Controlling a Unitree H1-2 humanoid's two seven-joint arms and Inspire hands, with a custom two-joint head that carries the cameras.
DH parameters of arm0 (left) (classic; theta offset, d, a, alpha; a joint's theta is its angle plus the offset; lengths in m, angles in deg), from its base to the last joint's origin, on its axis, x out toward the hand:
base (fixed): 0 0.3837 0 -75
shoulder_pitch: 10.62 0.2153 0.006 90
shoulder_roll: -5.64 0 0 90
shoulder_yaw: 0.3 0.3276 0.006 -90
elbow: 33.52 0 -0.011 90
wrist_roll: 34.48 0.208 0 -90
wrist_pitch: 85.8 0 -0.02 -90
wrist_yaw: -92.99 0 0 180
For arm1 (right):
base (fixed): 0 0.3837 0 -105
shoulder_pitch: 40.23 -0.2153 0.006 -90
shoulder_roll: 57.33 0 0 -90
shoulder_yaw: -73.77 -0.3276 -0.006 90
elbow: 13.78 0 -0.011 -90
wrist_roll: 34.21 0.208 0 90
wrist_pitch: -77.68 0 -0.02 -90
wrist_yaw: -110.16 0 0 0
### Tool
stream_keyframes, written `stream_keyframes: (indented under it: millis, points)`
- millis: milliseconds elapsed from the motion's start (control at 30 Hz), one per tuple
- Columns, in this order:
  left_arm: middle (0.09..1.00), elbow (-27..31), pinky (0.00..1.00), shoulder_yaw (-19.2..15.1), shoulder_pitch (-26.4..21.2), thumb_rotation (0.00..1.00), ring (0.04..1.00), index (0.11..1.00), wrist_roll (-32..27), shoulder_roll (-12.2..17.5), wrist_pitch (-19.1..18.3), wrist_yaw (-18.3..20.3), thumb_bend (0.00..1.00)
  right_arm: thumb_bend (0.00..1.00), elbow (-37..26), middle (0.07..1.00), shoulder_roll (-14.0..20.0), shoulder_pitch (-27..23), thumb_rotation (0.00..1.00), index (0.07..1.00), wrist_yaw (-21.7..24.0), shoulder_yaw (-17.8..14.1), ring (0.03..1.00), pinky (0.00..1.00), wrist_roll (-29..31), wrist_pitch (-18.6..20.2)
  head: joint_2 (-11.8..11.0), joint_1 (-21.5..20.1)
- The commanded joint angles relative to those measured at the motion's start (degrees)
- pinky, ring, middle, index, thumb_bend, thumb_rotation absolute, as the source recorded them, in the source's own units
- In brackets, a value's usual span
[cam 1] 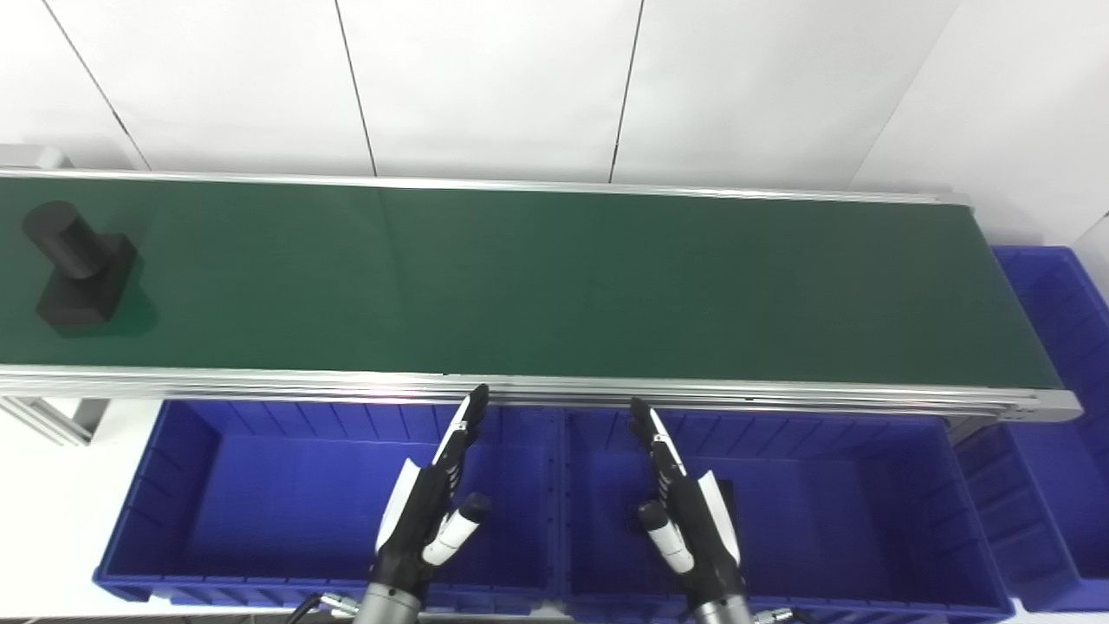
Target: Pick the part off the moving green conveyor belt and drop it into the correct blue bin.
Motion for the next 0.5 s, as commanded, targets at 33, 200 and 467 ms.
stream_keyframes:
  millis: [33, 200, 467]
  points:
    - [1.0, 0.88, 0.97, 0.45, -0.77, 0.99, 0.997, 0.976, 0.61, 0.15, 2.11, -1.31, 0.85, 0.83, -0.93, 0.973, -0.39, -0.5, 1.0, 0.973, -0.29, -0.07, 0.961, 0.98, -0.04, -2.87, -0.1, -0.36]
    - [1.0, 0.83, 0.99, 0.46, -0.83, 0.98, 1.0, 0.976, 1.03, 0.45, 2.11, -1.63, 0.85, 0.83, -0.48, 0.978, -0.81, -0.58, 1.0, 0.974, -0.4, -0.12, 0.963, 1.0, 0.07, -2.87, -0.34, -0.79]
    - [1.0, 0.04, 0.99, 0.67, -1.34, 0.98, 1.0, 0.979, 0.74, 0.88, 2.11, -2.0, 0.85, 0.83, -0.17, 0.981, -1.03, -0.69, 1.0, 0.975, -0.97, -0.1, 0.961, 0.99, -0.38, -2.86, -0.74, -1.24]
